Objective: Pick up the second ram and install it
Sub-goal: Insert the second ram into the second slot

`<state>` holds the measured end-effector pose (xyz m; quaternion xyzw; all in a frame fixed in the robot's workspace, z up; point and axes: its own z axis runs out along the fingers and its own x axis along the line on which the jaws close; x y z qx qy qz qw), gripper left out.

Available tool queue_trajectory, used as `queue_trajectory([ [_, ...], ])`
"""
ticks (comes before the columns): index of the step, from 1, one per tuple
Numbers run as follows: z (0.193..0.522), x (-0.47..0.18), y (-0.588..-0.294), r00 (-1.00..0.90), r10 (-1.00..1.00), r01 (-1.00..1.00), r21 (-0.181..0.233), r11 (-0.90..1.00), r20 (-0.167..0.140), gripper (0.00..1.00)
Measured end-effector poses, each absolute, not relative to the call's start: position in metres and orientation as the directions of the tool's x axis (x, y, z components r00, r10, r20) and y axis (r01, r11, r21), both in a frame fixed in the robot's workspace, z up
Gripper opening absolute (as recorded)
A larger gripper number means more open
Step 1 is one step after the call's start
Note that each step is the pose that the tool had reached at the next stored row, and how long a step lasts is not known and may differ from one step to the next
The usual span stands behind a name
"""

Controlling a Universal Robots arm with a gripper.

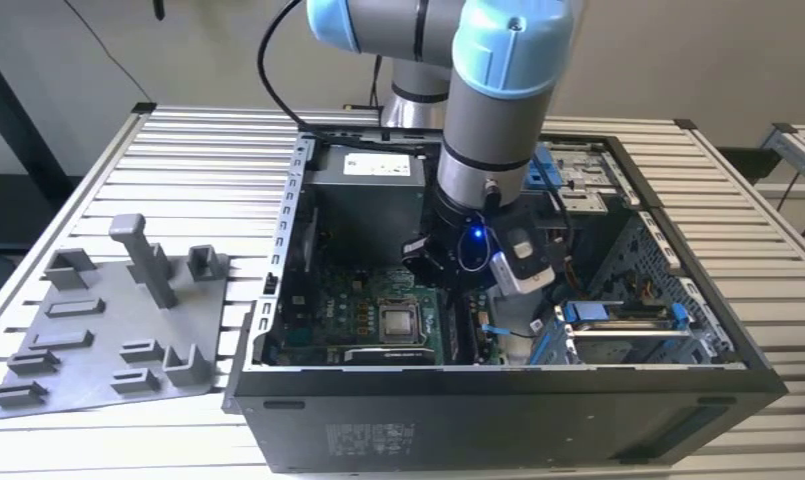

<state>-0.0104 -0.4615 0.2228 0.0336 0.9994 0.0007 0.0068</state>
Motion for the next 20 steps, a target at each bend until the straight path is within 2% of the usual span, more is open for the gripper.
queue_trajectory([
  [20, 0.218, -0.0123, -0.4587, -0.998, 0.067, 0.067, 0.002, 0.998, -0.013, 0.15],
])
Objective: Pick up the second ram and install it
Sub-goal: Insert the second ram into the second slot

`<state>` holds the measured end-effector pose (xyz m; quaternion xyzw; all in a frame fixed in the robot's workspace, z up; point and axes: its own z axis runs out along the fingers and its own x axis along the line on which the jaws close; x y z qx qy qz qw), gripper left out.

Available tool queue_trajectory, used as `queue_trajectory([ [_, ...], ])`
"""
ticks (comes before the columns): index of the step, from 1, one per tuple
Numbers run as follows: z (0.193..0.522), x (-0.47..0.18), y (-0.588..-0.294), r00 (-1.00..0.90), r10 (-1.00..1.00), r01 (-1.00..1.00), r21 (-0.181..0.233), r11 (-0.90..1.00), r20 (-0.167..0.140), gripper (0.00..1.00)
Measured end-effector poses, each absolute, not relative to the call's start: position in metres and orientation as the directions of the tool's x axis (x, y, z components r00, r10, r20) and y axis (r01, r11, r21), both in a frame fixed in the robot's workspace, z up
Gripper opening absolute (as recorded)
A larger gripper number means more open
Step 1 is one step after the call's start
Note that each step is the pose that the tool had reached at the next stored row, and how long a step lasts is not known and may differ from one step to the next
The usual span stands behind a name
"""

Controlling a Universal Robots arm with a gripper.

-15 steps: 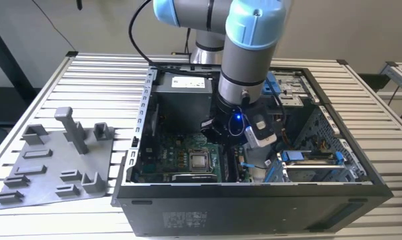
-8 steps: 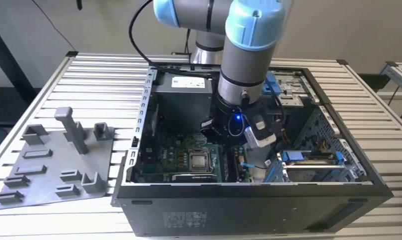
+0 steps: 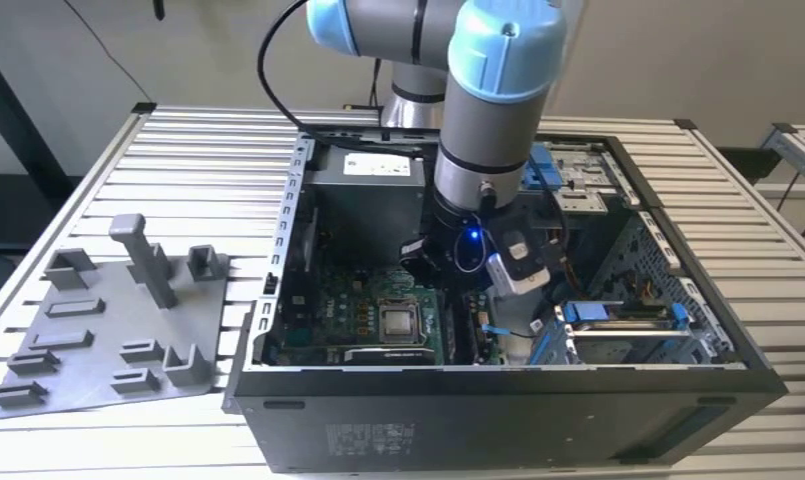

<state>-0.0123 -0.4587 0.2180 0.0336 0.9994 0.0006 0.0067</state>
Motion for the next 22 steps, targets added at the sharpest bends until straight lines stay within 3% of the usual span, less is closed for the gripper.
queue_trajectory([
  [22, 0.2161, -0.0121, -0.458, -0.999, 0.045, 0.045, 0.001, 0.999, -0.013, 0.15],
])
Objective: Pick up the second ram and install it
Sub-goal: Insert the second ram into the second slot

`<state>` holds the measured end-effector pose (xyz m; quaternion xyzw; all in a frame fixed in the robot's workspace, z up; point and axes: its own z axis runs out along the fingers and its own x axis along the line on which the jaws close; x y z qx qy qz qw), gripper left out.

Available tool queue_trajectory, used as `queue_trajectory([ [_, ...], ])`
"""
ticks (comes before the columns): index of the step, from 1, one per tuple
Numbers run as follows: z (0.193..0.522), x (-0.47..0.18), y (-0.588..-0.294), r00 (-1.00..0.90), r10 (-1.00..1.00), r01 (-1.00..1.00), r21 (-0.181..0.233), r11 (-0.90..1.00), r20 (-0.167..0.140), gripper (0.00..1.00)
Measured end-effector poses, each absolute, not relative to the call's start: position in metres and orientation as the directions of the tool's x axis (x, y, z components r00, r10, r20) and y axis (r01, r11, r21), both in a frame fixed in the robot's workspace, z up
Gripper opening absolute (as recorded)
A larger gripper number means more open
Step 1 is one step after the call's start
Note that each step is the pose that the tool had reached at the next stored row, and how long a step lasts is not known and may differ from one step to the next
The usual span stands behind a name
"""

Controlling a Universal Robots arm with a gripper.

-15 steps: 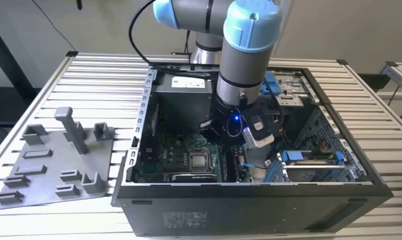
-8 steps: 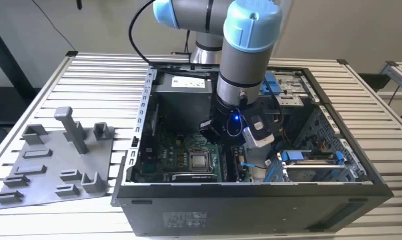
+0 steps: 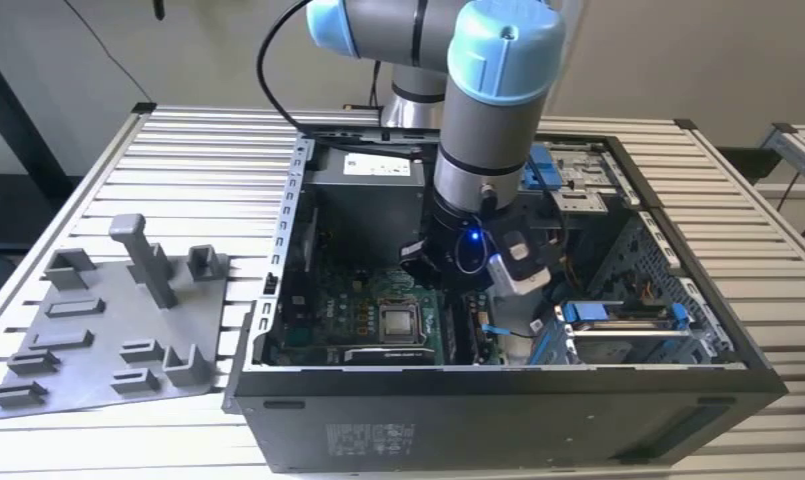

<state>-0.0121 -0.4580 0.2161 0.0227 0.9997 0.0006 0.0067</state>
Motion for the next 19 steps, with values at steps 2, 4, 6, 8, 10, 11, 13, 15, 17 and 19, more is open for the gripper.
queue_trajectory([
  [2, 0.2161, -0.012, -0.458, -0.999, 0.037, 0.037, 0.001, 0.999, -0.013, 0.15],
  [4, 0.2161, -0.0118, -0.4581, -1.0, 0.027, 0.027, 0.001, 1.0, -0.013, 0.15],
  [6, 0.2161, -0.0118, -0.4582, -1.0, 0.015, 0.015, 0.002, 1.0, -0.013, 0.15],
  [8, 0.216, -0.0117, -0.4584, -1.0, 0.005, 0.005, 0.002, 1.0, -0.013, 0.15],
  [10, 0.216, -0.0115, -0.4587, -1.0, -0.005, -0.005, 0.002, 1.0, -0.013, 0.15],
  [11, 0.216, -0.0114, -0.4588, -1.0, -0.01, -0.01, 0.002, 1.0, -0.013, 0.15],
  [13, 0.2161, -0.0112, -0.4592, -1.0, -0.019, -0.019, 0.002, 1.0, -0.013, 0.15],
  [15, 0.216, -0.0109, -0.4593, -1.0, -0.028, -0.028, 0.002, 1.0, -0.013, 0.15],
  [17, 0.2158, -0.0108, -0.4594, -0.999, -0.034, -0.034, 0.002, 0.999, -0.013, 0.15],
  [19, 0.2152, -0.0105, -0.4595, -0.999, -0.038, -0.038, 0.002, 0.999, -0.013, 0.15],
])
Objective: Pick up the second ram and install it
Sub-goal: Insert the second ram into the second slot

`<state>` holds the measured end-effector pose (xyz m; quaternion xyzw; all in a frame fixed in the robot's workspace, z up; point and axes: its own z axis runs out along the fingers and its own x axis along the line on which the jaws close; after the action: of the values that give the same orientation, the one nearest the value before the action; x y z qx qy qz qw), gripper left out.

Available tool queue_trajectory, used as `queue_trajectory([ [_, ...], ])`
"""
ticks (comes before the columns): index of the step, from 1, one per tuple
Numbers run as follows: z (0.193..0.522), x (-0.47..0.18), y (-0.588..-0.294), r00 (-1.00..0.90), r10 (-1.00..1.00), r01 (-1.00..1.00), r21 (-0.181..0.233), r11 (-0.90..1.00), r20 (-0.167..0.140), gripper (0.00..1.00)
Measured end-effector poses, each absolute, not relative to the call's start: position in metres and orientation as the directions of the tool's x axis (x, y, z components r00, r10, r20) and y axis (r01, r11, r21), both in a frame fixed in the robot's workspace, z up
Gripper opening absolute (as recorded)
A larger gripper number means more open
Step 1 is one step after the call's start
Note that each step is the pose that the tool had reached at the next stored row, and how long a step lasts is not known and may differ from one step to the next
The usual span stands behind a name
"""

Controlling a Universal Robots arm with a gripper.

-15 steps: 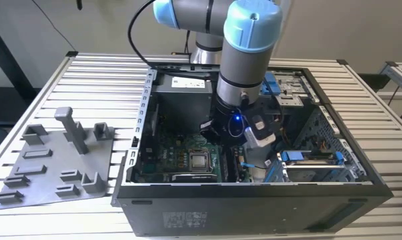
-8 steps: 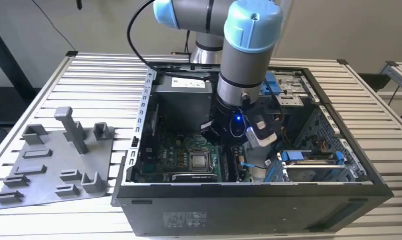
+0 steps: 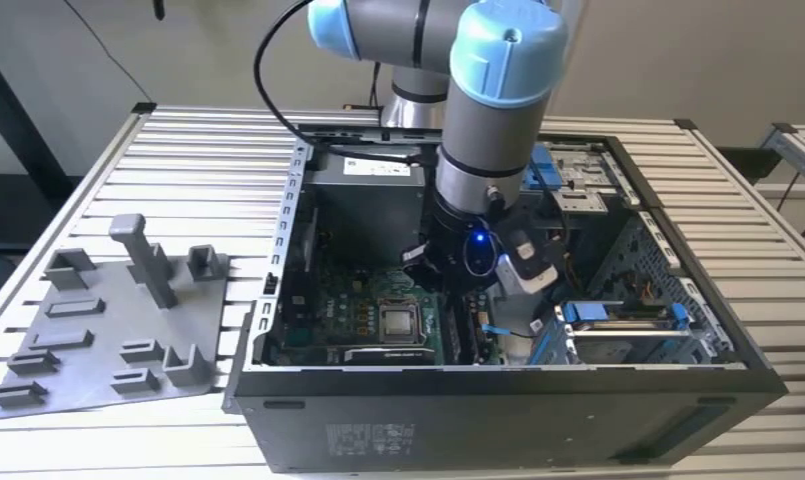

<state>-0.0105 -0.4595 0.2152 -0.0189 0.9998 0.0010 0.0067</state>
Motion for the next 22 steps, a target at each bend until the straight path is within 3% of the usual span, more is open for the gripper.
queue_trajectory([
  [12, 0.208, -0.01, -0.459, -0.999, -0.04, -0.04, 0.012, 0.999, -0.014, 0.15],
  [14, 0.208, -0.01, -0.459, -0.999, -0.04, -0.04, 0.013, 0.999, -0.014, 0.16],
  [15, 0.208, -0.01, -0.459, -0.999, -0.04, -0.04, 0.013, 0.999, -0.014, 0.22],
  [22, 0.234, -0.01, -0.46, -0.999, -0.039, -0.039, 0.014, 0.999, -0.012, 0.22],
])
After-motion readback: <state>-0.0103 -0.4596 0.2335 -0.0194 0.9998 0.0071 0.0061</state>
